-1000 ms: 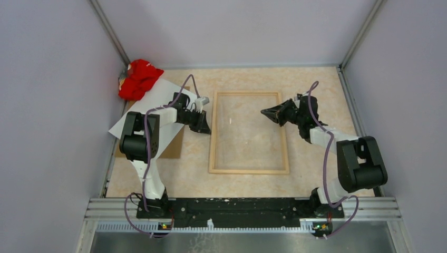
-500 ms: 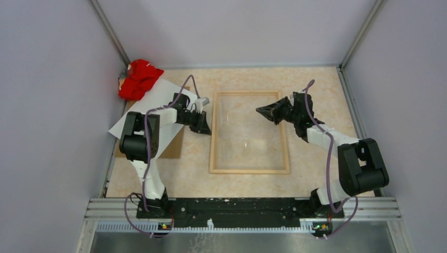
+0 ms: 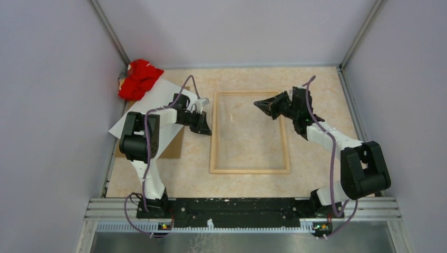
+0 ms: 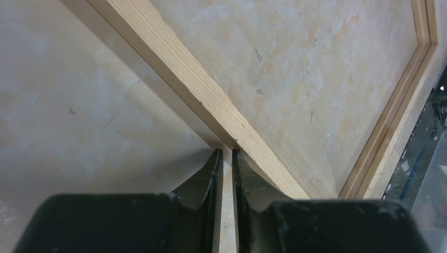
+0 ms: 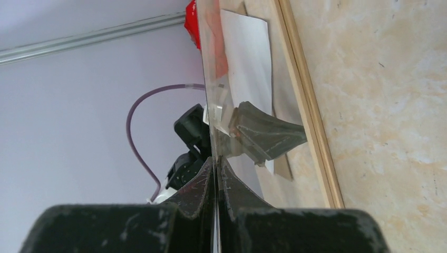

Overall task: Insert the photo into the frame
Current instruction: Place the photo frame item in the photo frame.

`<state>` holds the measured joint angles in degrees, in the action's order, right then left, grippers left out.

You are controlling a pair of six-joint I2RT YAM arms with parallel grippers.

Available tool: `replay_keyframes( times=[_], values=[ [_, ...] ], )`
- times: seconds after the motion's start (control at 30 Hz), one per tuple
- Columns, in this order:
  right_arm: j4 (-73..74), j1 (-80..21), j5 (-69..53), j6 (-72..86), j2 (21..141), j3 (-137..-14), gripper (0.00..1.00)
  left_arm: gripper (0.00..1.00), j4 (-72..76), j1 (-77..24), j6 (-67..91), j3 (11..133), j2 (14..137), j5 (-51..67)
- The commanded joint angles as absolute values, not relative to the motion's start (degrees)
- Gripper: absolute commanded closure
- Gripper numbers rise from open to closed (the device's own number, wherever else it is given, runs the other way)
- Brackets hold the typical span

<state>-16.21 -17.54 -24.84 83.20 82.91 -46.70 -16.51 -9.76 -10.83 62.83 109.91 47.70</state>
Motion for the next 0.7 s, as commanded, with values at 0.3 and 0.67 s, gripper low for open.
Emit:
replay_keyframes(
  times=[0.3,0.67],
  values=[
    [-15.8,-18.4,-23.1,84.8,81.6,-52.9,1.0,0.82,-15.6,-10.5,-12.3,61.4,108.8,49.2],
    [-15.5,-19.1,-23.3,85.1,81.9,-55.1,1.0,0.82,-15.6,-10.5,-12.4,61.4,108.9,49.2]
  ],
)
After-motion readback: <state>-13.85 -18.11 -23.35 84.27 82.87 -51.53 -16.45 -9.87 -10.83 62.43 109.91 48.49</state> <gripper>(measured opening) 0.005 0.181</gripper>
